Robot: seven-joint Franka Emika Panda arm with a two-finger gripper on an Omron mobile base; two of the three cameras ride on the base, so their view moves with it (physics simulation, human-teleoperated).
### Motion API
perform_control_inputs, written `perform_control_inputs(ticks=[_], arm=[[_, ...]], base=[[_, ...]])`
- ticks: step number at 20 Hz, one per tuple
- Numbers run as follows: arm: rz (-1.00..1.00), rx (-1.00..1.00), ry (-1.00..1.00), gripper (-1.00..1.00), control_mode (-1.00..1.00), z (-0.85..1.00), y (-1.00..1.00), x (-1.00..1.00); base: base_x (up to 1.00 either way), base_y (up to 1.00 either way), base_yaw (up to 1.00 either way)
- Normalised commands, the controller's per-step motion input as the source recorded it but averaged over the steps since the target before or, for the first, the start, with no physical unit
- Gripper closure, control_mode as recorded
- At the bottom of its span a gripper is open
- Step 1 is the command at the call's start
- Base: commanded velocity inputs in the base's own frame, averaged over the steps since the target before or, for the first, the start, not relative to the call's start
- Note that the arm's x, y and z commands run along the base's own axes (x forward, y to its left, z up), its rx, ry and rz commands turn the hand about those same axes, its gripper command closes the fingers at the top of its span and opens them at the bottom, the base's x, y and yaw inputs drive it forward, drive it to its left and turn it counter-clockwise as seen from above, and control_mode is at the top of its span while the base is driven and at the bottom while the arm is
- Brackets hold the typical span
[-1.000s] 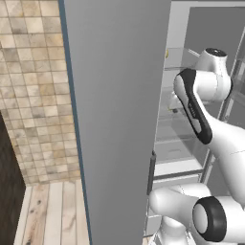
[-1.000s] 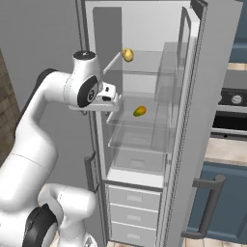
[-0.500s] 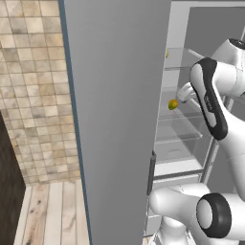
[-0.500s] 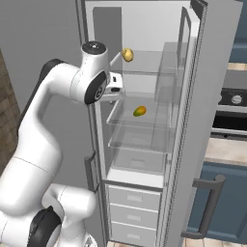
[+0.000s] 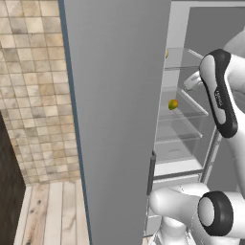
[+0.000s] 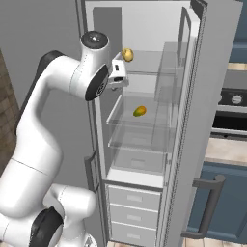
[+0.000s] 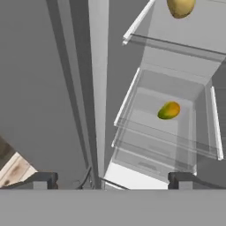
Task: Pick potato from the fridge and place it on the plate on the counter.
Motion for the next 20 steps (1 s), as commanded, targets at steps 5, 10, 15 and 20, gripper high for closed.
perform_control_inputs(ticks=[5, 10, 15, 20], arm=[[-0.09, 0.00, -0.11, -1.00, -1.00, 0.49, 0.00, 0.18], [-0.04, 0.00, -0.14, -1.00, -1.00, 0.52, 0.00, 0.15], [0.00, 0.02, -0.14, -1.00, -1.00, 0.41, -0.01, 0.25], [0.00, 0.02, -0.07, -1.00, -1.00, 0.10, 0.00, 0.38]], base=[[0.00, 0.00, 0.00], [0.00, 0.00, 0.00], [0.00, 0.00, 0.00], [0.00, 0.00, 0.00]])
